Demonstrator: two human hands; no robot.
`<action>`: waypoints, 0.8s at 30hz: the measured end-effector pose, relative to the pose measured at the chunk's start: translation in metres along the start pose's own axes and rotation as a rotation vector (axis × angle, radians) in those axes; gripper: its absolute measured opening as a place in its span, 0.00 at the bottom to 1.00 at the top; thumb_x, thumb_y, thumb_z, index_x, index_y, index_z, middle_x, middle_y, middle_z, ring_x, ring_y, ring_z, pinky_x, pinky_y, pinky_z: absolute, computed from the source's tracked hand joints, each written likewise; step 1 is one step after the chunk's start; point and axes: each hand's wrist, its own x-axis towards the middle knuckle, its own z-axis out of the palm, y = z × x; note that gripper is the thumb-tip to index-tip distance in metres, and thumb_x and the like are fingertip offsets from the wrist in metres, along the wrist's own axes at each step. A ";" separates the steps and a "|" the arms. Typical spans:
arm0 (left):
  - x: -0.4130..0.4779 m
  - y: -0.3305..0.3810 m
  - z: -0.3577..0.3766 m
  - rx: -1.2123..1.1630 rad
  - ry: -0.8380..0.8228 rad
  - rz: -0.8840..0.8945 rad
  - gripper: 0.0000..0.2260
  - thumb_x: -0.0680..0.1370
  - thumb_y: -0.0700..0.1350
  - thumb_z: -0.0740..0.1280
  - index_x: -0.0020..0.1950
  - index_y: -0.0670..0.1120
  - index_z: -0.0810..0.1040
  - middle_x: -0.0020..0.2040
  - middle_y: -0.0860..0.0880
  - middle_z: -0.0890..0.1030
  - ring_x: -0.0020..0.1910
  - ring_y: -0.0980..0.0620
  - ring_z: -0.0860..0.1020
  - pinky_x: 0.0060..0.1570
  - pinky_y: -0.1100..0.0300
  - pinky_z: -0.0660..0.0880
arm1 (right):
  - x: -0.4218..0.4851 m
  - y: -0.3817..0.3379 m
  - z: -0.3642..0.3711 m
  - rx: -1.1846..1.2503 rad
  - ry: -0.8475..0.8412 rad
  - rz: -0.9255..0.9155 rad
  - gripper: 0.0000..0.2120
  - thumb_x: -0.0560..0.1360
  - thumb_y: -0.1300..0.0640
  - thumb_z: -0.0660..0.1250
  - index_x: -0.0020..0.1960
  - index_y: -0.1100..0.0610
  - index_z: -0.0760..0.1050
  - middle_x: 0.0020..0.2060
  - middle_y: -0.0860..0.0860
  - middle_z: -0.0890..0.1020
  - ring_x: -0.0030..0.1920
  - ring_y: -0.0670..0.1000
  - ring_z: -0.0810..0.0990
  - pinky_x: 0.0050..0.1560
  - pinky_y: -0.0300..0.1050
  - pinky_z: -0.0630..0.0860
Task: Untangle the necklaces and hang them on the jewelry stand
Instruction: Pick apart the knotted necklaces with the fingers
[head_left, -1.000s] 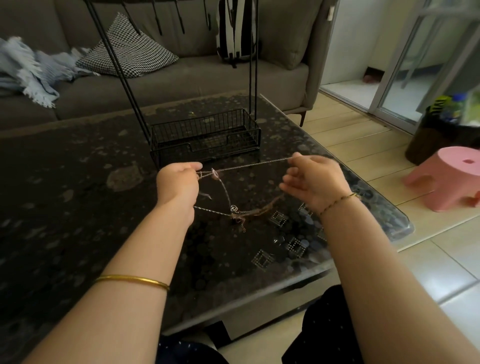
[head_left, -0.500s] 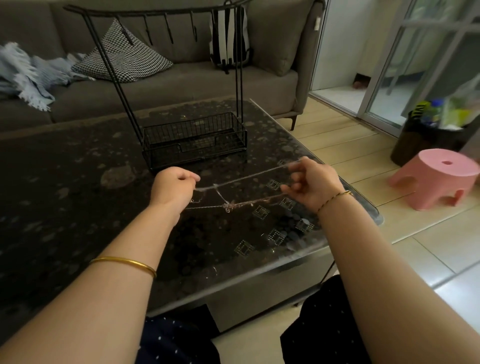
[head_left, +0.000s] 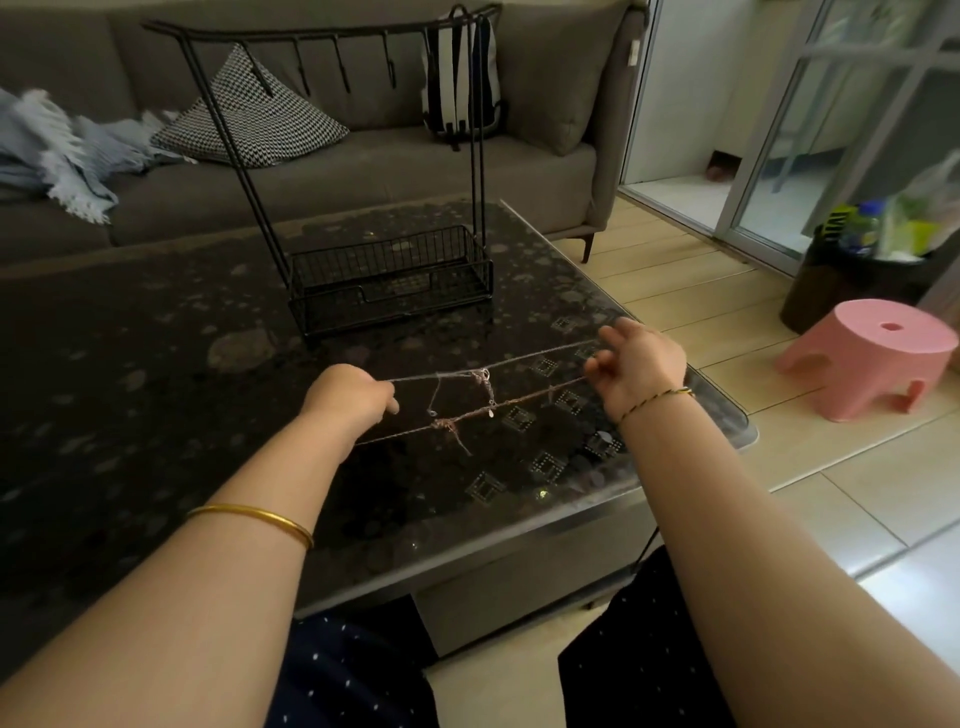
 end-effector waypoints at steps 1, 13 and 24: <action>0.000 0.000 -0.001 -0.047 -0.017 -0.031 0.11 0.81 0.43 0.61 0.55 0.40 0.80 0.54 0.39 0.79 0.56 0.40 0.78 0.60 0.48 0.74 | 0.000 0.001 0.000 0.027 0.021 -0.007 0.12 0.80 0.64 0.55 0.58 0.60 0.75 0.53 0.56 0.79 0.23 0.45 0.68 0.23 0.36 0.72; 0.005 0.004 0.003 -0.339 -0.127 -0.135 0.09 0.81 0.40 0.57 0.48 0.41 0.76 0.37 0.45 0.79 0.25 0.56 0.62 0.19 0.67 0.59 | 0.003 0.025 0.007 -1.310 -0.182 -0.490 0.09 0.76 0.61 0.61 0.48 0.62 0.78 0.46 0.57 0.78 0.47 0.56 0.76 0.46 0.50 0.76; 0.011 0.017 -0.003 -0.454 -0.122 0.092 0.12 0.82 0.44 0.58 0.45 0.42 0.79 0.39 0.47 0.81 0.25 0.57 0.63 0.20 0.67 0.57 | -0.021 0.062 0.048 -1.371 -0.699 -0.600 0.12 0.74 0.59 0.67 0.57 0.54 0.80 0.53 0.51 0.82 0.55 0.51 0.78 0.58 0.45 0.74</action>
